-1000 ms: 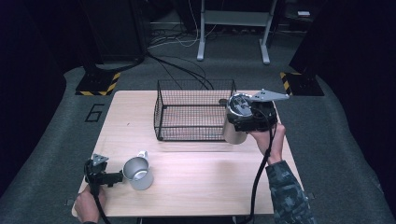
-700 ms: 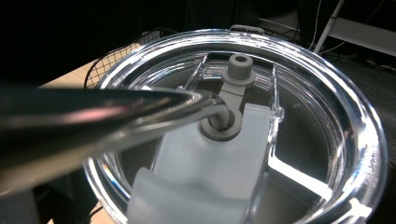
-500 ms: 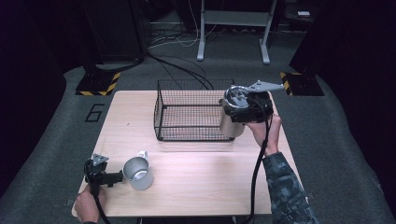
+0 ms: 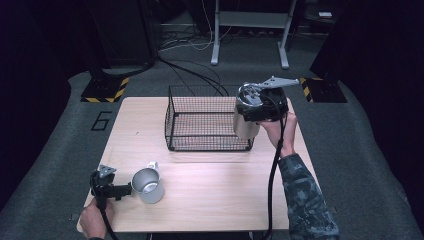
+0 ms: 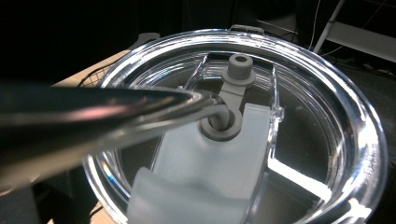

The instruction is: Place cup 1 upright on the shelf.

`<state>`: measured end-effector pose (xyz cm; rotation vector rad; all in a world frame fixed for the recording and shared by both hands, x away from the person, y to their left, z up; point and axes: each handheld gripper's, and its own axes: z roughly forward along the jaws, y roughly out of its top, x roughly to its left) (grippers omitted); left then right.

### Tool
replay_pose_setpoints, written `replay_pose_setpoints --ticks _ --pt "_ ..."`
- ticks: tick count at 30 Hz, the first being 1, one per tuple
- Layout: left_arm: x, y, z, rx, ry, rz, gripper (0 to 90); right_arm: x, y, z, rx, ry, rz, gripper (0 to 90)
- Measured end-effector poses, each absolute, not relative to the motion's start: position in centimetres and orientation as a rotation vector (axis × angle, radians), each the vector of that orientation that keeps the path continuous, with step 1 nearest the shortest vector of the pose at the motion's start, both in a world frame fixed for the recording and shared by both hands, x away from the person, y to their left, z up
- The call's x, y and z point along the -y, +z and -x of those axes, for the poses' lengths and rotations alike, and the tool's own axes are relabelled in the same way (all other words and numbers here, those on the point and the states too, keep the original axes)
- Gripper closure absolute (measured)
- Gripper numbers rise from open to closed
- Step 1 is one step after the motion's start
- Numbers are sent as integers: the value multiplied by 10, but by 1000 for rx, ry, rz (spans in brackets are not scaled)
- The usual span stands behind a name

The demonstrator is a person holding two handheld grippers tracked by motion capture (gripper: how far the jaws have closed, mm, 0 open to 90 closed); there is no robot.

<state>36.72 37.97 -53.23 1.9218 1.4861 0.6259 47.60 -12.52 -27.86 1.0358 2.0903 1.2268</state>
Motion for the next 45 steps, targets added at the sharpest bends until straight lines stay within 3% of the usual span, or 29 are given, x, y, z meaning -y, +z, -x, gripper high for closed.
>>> replay_pose_setpoints --ticks 45 --pt "-379 -532 -367 -1490 622 -1917 0 90 -315 -562 -2171 1132 -1118 33"
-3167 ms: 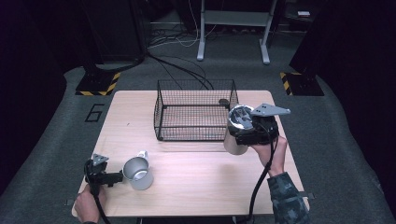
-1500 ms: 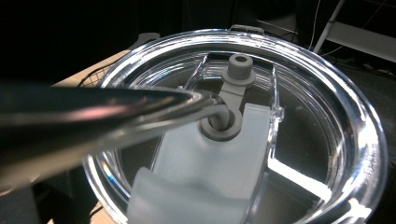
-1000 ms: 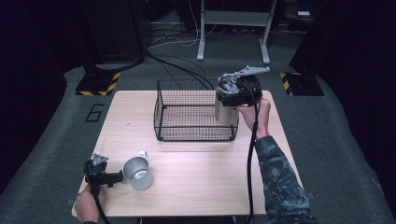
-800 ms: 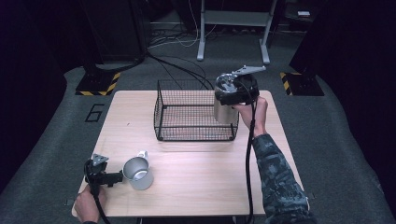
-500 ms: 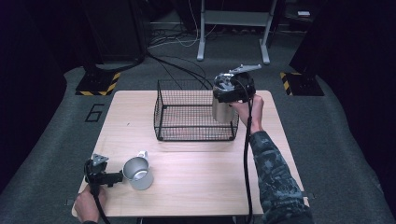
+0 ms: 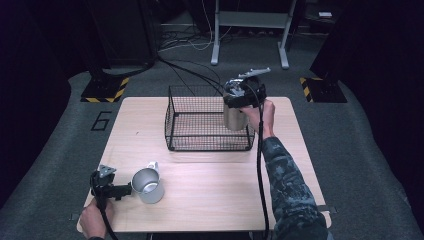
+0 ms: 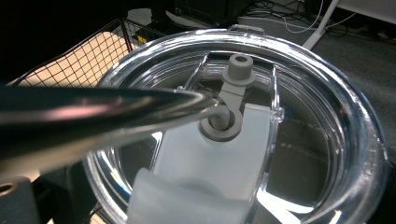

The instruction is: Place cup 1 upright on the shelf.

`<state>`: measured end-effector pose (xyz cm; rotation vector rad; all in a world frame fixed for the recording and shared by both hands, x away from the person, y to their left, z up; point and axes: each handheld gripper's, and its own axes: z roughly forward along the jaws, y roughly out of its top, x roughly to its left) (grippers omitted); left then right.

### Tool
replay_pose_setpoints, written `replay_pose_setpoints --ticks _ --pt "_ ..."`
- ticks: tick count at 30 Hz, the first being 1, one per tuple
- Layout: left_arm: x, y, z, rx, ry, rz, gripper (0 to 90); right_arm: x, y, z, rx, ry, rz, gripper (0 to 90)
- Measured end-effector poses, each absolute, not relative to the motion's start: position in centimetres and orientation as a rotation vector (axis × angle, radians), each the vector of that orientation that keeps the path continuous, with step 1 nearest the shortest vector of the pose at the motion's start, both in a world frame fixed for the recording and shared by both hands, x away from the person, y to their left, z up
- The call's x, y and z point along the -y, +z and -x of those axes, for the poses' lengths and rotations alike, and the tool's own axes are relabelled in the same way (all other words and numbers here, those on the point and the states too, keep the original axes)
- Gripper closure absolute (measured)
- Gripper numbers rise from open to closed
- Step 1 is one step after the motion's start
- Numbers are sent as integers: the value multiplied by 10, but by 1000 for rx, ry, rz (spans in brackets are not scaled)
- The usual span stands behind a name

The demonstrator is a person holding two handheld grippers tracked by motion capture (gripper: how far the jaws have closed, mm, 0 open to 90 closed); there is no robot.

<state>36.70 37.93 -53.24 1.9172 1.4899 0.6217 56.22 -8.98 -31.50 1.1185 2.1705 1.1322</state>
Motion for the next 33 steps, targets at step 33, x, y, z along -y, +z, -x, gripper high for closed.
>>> replay_pose_setpoints --ticks 33 --pt "-379 -532 -367 -1491 623 -1917 0 75 -360 -592 -2203 1054 -1236 32"
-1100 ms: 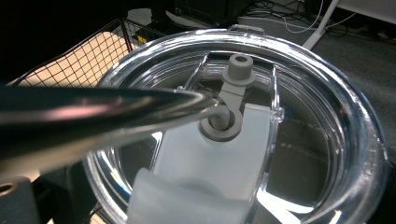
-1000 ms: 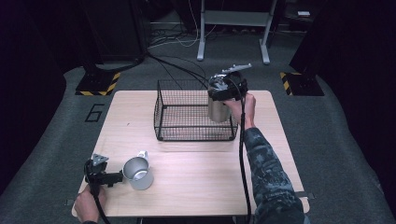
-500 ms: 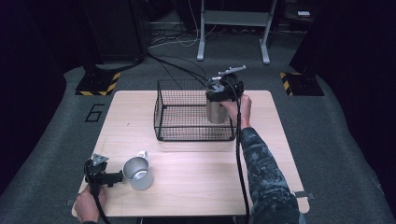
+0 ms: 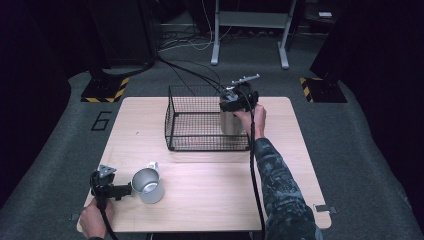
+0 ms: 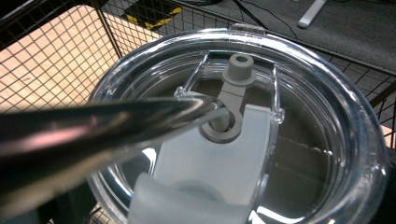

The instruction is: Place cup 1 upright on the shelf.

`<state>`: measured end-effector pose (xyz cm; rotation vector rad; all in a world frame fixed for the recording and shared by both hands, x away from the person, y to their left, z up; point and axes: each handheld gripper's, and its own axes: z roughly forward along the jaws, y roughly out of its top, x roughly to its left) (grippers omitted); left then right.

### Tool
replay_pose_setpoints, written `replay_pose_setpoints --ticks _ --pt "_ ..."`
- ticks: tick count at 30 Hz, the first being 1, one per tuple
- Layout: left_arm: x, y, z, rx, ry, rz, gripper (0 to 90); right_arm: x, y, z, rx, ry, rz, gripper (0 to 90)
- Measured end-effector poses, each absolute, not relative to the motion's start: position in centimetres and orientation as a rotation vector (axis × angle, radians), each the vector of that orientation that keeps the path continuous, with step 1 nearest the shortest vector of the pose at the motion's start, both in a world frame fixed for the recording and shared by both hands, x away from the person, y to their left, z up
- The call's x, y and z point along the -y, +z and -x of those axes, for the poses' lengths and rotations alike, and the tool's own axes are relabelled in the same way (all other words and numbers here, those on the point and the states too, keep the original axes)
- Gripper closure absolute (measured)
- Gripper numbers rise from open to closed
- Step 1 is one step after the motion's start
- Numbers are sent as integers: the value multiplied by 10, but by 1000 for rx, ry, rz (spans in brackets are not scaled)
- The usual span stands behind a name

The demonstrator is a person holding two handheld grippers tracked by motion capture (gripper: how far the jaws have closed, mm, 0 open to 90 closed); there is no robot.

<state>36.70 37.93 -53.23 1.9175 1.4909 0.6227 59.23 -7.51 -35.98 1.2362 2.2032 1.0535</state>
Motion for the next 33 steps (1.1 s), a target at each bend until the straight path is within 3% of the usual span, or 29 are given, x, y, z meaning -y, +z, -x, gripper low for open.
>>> replay_pose_setpoints --ticks 33 --pt "-379 -532 -367 -1490 622 -1917 0 63 -390 -600 -2209 962 -1323 29"
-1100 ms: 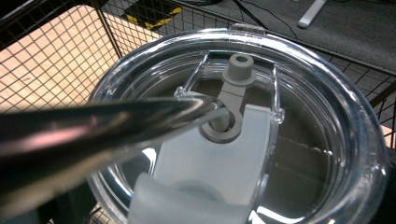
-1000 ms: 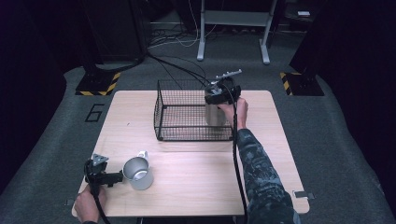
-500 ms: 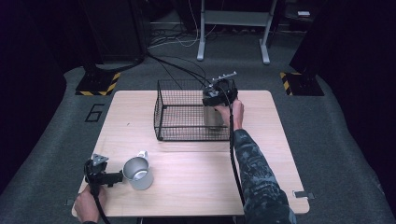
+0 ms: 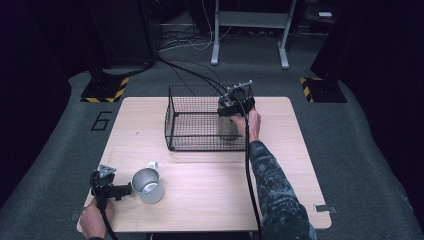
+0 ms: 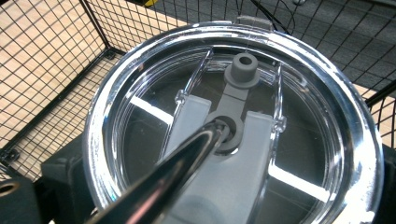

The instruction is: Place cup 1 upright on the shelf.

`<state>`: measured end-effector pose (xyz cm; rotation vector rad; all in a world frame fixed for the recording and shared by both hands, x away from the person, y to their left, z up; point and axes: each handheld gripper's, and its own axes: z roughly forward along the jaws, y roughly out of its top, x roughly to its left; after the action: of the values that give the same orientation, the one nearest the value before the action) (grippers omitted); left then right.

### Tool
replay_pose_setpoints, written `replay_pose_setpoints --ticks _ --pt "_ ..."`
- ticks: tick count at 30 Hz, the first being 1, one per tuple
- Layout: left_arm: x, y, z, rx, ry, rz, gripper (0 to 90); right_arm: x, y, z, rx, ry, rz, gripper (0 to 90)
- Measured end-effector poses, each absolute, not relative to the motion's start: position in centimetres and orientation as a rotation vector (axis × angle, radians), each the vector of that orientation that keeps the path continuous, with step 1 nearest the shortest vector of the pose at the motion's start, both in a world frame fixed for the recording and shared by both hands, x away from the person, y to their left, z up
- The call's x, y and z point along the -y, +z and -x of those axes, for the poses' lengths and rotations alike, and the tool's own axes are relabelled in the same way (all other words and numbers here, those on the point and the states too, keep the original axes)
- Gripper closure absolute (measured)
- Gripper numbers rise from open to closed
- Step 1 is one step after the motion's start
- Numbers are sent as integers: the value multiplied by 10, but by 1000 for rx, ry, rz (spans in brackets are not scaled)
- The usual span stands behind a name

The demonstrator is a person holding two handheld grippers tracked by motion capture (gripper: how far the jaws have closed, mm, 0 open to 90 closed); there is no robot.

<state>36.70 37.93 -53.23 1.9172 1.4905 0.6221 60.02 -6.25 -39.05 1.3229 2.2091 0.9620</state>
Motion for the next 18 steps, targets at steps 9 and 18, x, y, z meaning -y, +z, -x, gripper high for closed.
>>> replay_pose_setpoints --ticks 9,18 --pt "-379 -532 -367 -1491 622 -1917 0 69 -378 -593 -2203 968 -1301 0" --pt "-380 -532 -367 -1480 630 -1931 0 85 -358 -575 -2171 1097 -1263 0"
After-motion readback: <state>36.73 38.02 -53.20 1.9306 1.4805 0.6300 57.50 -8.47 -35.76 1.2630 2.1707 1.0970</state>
